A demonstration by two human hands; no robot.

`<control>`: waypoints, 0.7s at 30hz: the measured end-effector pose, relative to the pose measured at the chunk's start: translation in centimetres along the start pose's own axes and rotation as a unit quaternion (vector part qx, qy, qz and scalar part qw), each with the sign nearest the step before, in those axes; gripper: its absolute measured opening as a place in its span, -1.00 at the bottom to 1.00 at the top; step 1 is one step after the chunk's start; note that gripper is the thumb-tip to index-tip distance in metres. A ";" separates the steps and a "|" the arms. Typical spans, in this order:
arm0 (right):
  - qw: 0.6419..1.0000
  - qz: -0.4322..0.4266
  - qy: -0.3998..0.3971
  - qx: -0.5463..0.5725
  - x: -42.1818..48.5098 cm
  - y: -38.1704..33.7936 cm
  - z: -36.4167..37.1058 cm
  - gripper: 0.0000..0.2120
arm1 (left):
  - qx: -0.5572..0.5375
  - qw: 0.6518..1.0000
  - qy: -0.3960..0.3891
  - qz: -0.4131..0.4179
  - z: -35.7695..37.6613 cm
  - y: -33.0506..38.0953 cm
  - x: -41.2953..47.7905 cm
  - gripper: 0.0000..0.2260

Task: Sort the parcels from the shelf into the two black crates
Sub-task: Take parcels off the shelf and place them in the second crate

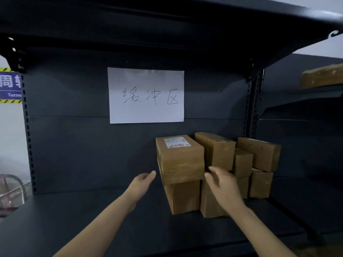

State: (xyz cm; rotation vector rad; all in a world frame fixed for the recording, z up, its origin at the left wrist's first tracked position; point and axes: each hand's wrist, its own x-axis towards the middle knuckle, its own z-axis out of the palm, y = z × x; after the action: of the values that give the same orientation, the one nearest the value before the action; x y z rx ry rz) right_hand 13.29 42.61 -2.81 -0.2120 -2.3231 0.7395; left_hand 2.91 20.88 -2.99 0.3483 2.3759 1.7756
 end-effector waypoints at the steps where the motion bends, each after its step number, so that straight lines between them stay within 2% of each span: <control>1: 1.000 0.006 0.023 0.013 0.9 -0.2 -0.2 -0.63 | -0.047 0.999 -0.010 -0.013 0.2 1.0 0.5 -0.39; 4: 0.997 0.032 0.046 0.053 3.4 -1.3 -0.9 -0.62 | -0.129 0.989 -0.040 -0.061 0.6 3.6 1.3 -0.33; 8: 0.991 0.070 -0.010 0.112 5.4 -2.4 -0.8 -0.58 | -0.178 0.968 -0.120 -0.127 1.3 4.5 2.3 -0.19; 12: 0.969 0.137 -0.077 0.193 6.0 -3.1 0.3 -0.47 | -0.255 0.950 -0.124 -0.134 2.0 4.5 2.5 -0.29; 16: 0.964 0.122 -0.066 0.226 4.9 -3.8 1.3 -0.50 | -0.279 0.953 -0.097 -0.064 1.5 3.7 2.5 -0.41; 21: 0.965 0.046 -0.074 0.246 3.6 -4.6 2.4 -0.64 | -0.237 0.961 -0.102 0.100 -1.5 1.3 1.7 -0.24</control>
State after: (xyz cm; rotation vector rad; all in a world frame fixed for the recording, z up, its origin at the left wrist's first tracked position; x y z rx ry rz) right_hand 9.24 38.93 0.37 -0.0410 -2.1917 1.3912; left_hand 0.96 20.29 -1.29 0.6792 1.7568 2.1966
